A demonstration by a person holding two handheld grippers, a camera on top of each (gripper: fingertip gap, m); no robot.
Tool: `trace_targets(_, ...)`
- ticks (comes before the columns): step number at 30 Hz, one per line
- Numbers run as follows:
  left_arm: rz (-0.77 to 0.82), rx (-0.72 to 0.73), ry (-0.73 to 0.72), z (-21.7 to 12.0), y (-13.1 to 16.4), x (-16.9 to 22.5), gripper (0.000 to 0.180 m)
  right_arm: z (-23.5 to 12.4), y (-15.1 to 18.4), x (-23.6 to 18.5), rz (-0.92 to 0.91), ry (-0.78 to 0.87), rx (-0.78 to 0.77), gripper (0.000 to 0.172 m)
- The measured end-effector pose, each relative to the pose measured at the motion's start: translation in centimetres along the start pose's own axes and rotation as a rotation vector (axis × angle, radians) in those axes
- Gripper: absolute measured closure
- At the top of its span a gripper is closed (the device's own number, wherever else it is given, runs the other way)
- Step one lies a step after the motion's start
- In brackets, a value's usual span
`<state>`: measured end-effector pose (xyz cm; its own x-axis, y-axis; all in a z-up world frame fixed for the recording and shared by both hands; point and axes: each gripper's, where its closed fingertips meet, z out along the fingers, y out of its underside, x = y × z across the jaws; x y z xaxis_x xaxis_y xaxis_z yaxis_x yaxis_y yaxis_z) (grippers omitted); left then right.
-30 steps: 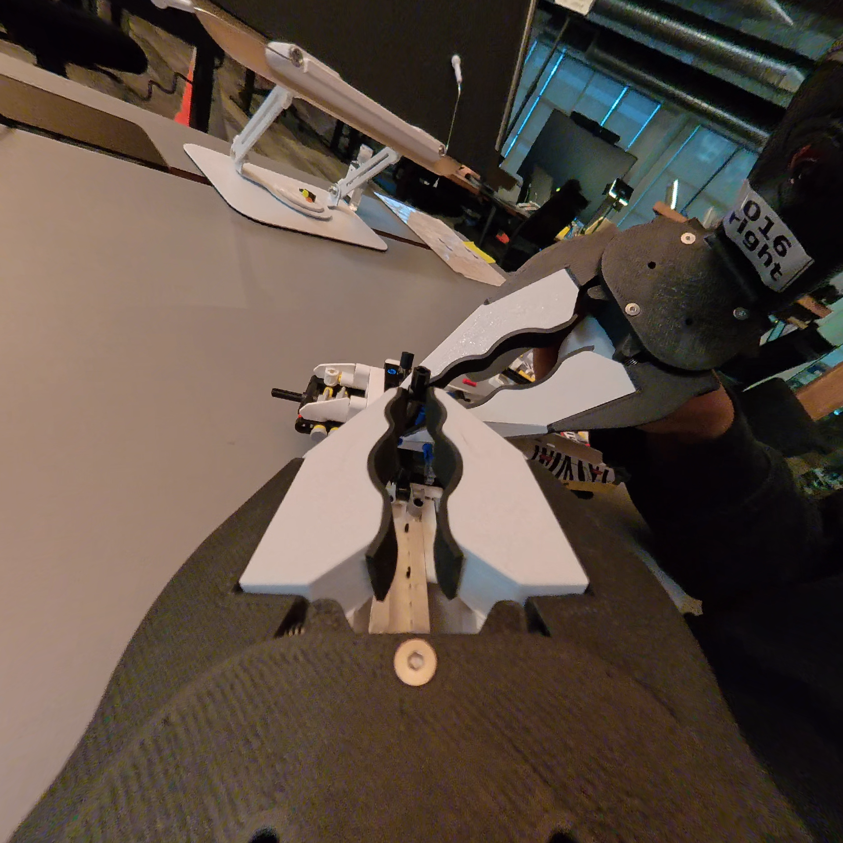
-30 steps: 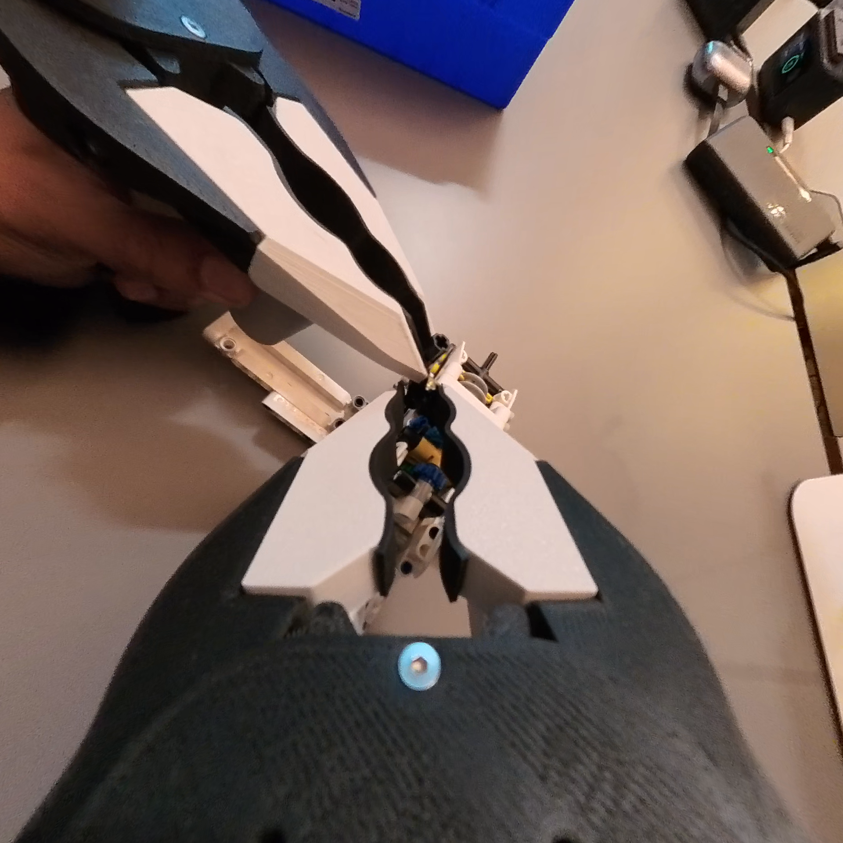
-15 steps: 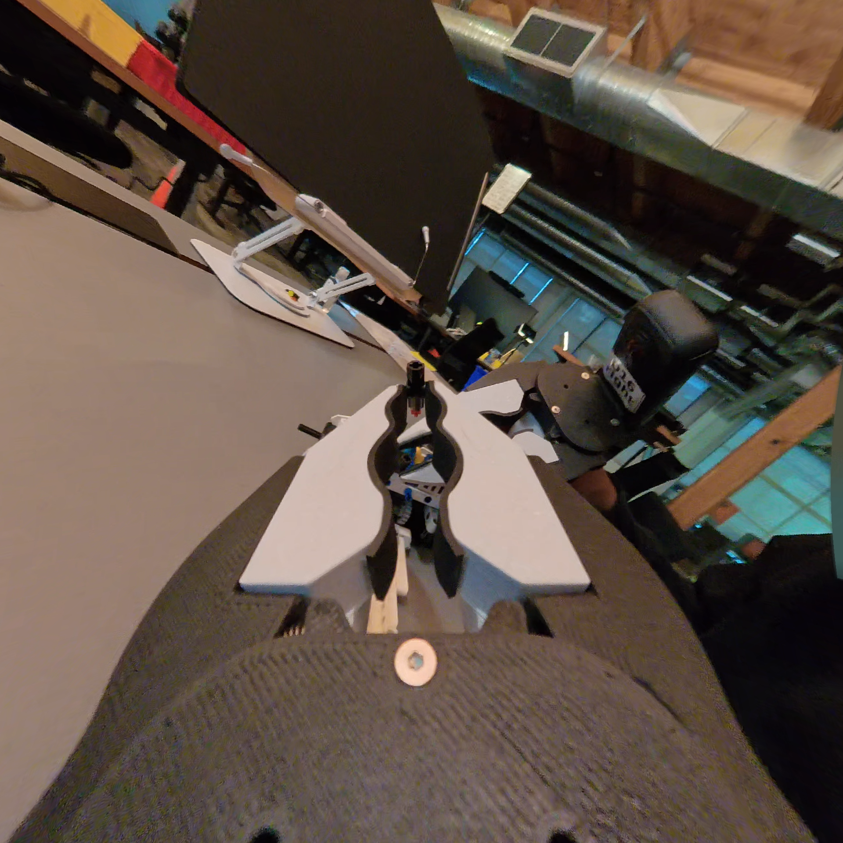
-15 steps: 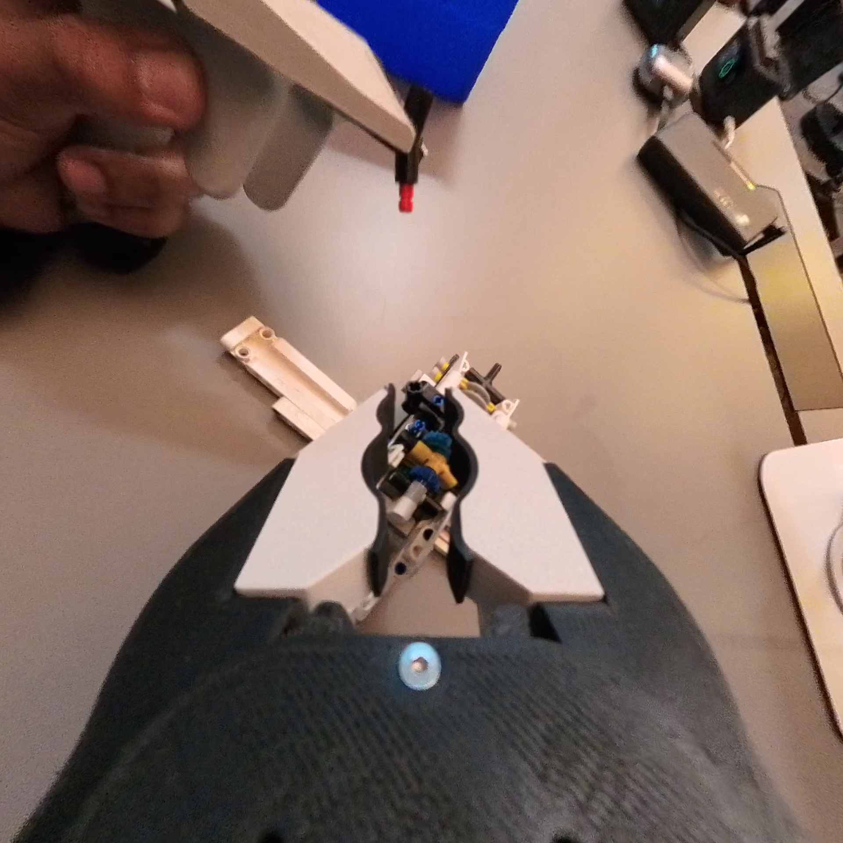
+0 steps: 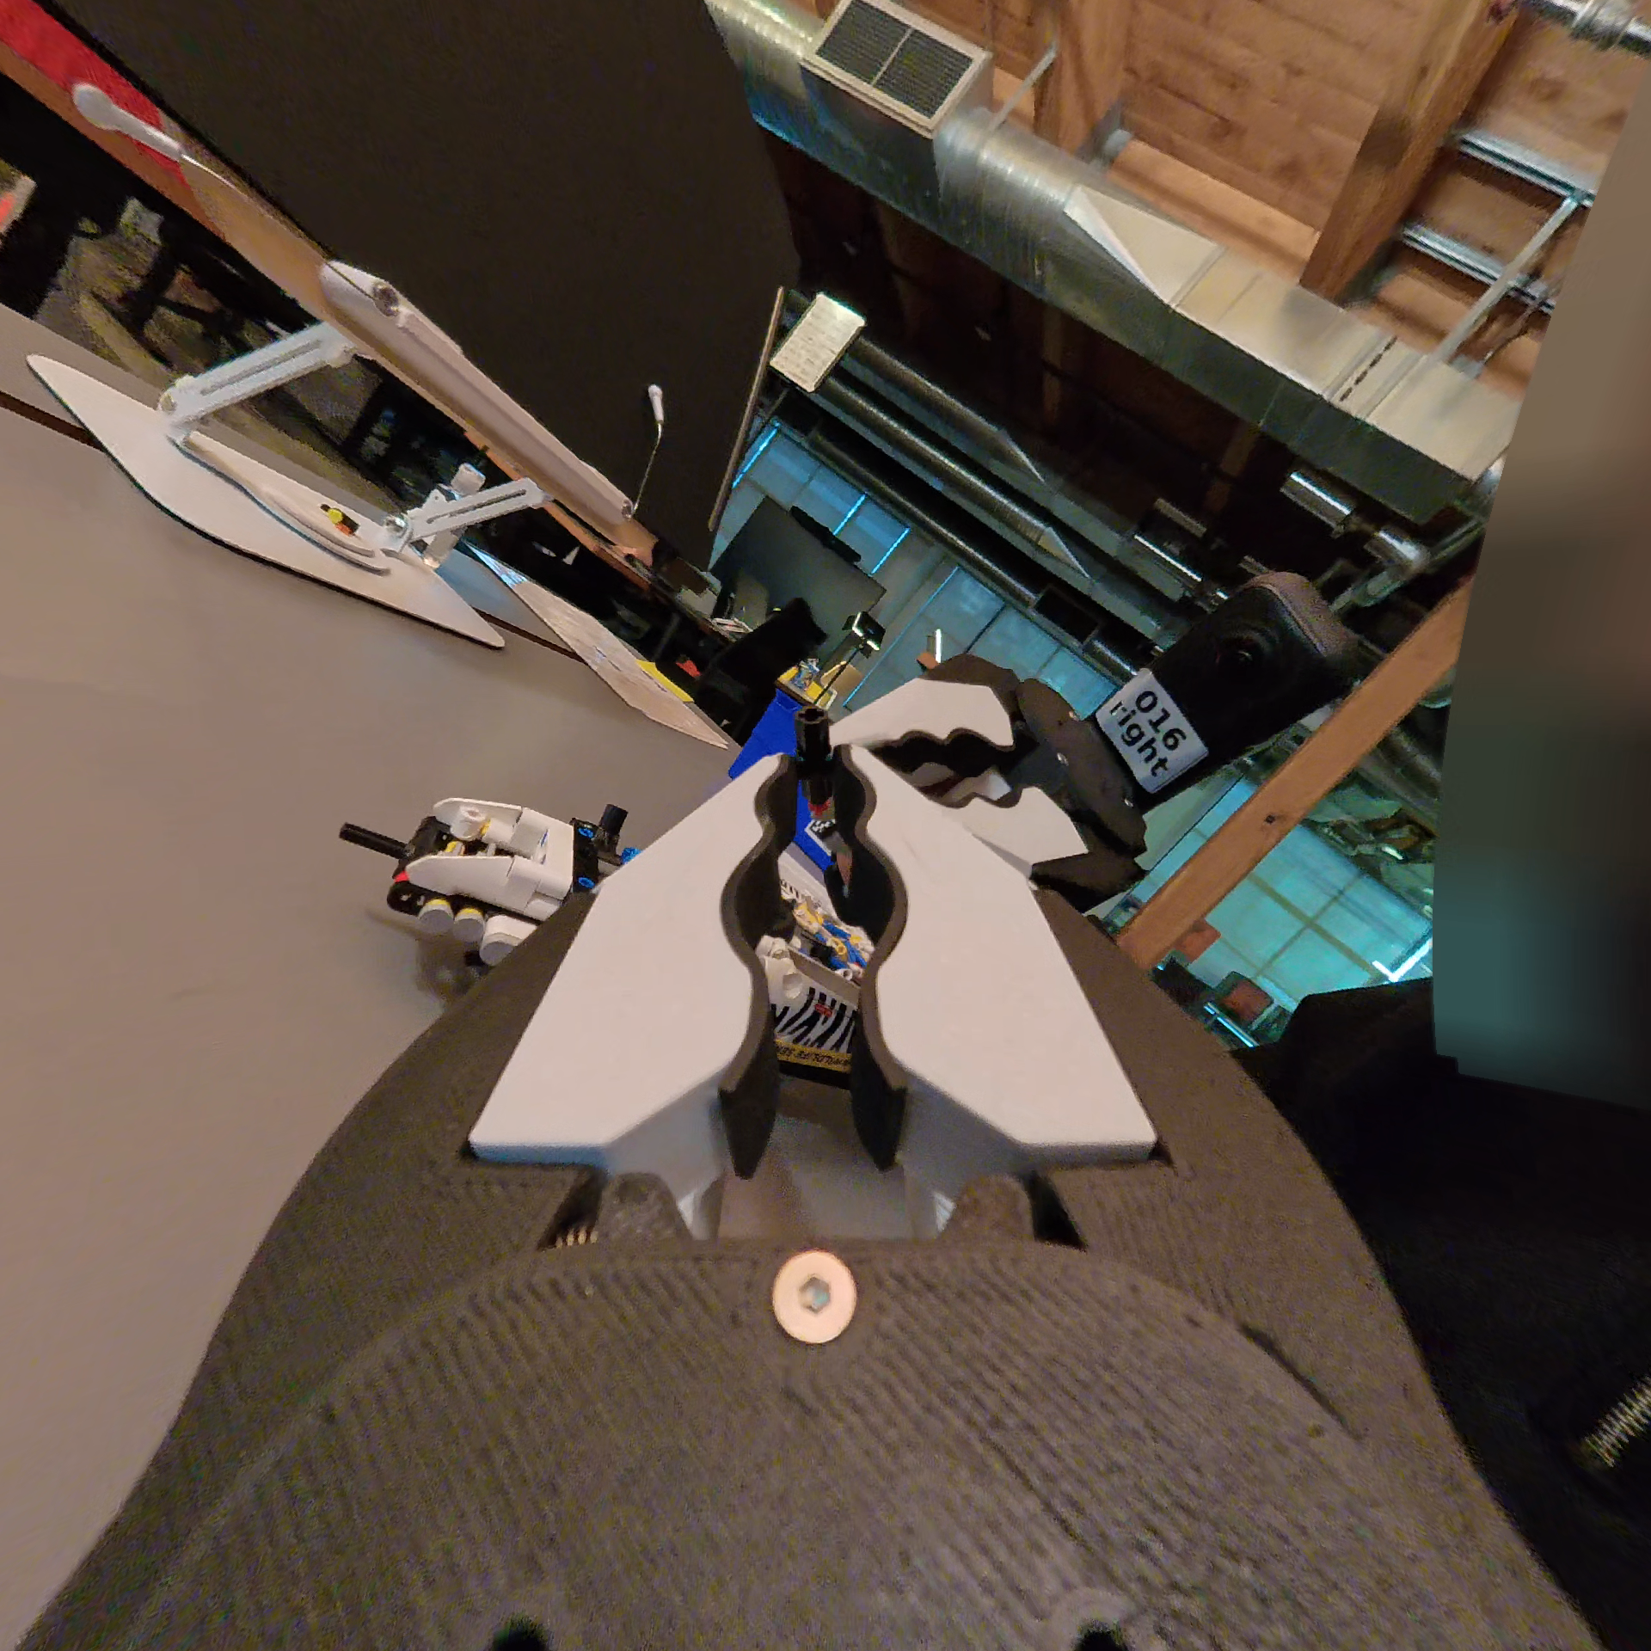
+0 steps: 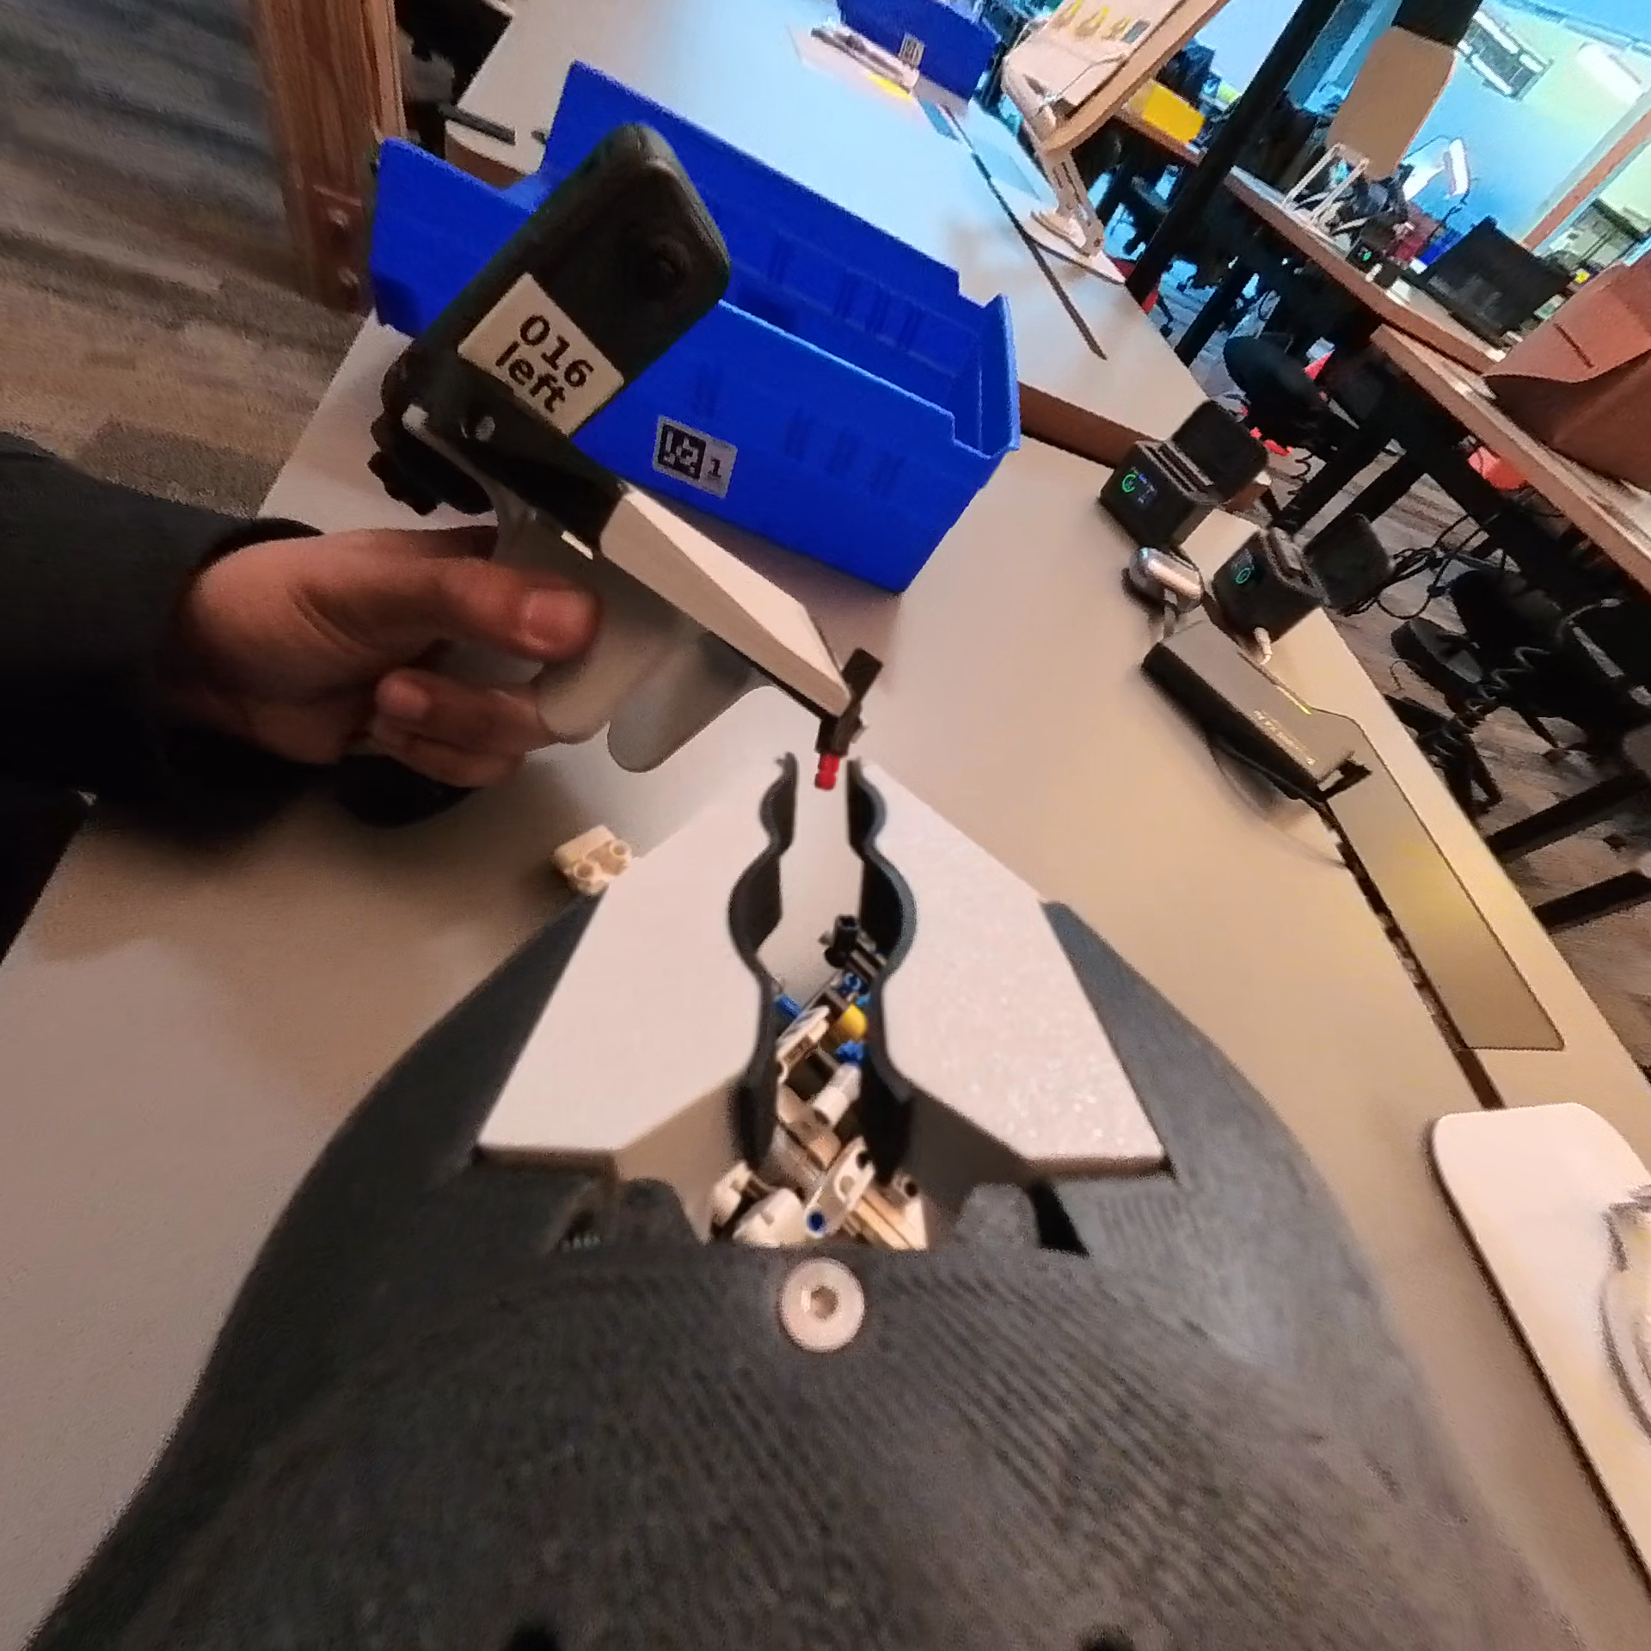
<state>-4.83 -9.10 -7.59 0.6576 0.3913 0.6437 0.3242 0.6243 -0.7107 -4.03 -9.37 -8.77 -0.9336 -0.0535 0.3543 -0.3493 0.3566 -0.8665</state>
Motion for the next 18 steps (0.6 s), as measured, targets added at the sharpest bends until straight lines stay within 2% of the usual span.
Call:
trace_targets(1, 0.006, 0.001, -0.002, 0.1, 0.1, 0.1, 0.176, 0.1, 0.1, 0.0, -0.009, 0.009, -0.008, 0.169)
trace_targets(6, 0.041, -0.002, -0.028, 0.1, 0.3, 0.1, 0.176, 0.2, 0.4, 0.1, -0.06, 0.044, -0.046, 0.169)
trace_targets(10, 0.001, 0.003, -0.016, 0.1, 0.3, -0.1, 0.176, 0.5, 0.5, 0.2, -0.124, 0.096, -0.071, 0.17)
trace_targets(14, -0.006, 0.0, -0.008, 0.1, 0.4, 0.0, 0.175, 0.5, 0.5, 0.3, -0.114, 0.104, -0.076, 0.17)
trace_targets(18, 0.066, 0.046, -0.026, -0.3, -0.3, 0.7, 0.176, 0.3, -0.4, 0.0, -0.083, 0.106, -0.037, 0.17)
